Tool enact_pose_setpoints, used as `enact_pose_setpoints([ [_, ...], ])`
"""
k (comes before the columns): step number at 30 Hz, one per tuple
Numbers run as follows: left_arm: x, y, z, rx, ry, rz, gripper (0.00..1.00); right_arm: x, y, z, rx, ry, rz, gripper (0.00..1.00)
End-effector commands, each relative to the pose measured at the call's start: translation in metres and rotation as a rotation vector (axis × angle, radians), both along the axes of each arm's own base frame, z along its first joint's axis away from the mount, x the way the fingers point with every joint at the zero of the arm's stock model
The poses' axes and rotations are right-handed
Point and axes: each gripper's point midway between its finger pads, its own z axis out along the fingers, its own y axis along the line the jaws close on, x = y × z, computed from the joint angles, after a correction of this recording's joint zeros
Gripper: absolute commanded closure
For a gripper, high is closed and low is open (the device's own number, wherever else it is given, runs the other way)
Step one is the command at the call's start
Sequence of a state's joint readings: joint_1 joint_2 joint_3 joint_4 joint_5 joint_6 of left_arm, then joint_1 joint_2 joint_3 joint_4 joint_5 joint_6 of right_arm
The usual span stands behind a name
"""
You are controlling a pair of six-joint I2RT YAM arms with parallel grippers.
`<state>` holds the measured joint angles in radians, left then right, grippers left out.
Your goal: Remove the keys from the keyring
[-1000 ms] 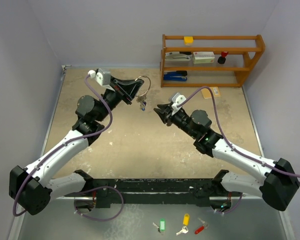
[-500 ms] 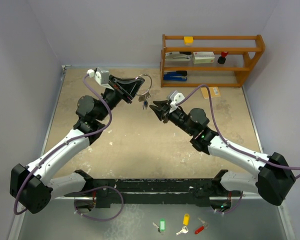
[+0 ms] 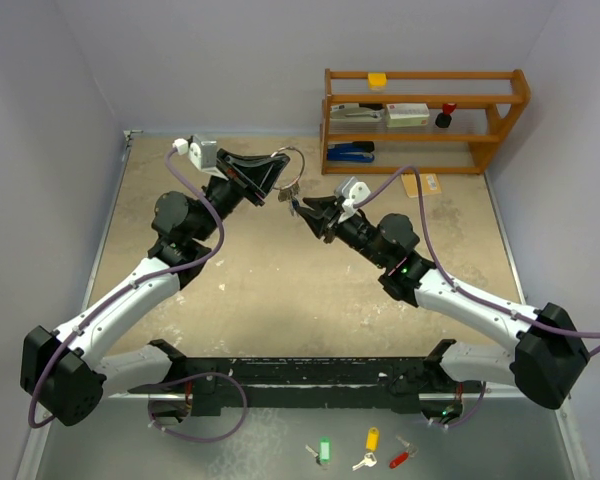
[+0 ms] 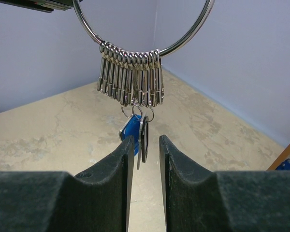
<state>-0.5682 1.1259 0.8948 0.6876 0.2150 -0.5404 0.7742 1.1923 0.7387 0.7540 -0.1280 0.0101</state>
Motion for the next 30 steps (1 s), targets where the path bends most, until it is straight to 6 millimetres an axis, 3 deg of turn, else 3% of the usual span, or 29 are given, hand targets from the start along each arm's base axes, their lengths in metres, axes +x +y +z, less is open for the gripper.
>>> enact_pose_setpoints([
  [1,-0.011,0.005,0.03,-0.069,-0.075,-0.013,1.0,-0.008,0.002,0.043,0.079,-0.079,0.027,0.7],
  [22,-0.02,0.008,0.034,-0.086,-0.087,-0.028,1.0,0.005,0.011,0.041,0.055,-0.082,-0.003,0.71],
  [30,-0.022,0.009,0.034,-0.086,-0.089,-0.029,1.0,0.007,0.006,0.042,0.043,-0.101,-0.033,0.73],
])
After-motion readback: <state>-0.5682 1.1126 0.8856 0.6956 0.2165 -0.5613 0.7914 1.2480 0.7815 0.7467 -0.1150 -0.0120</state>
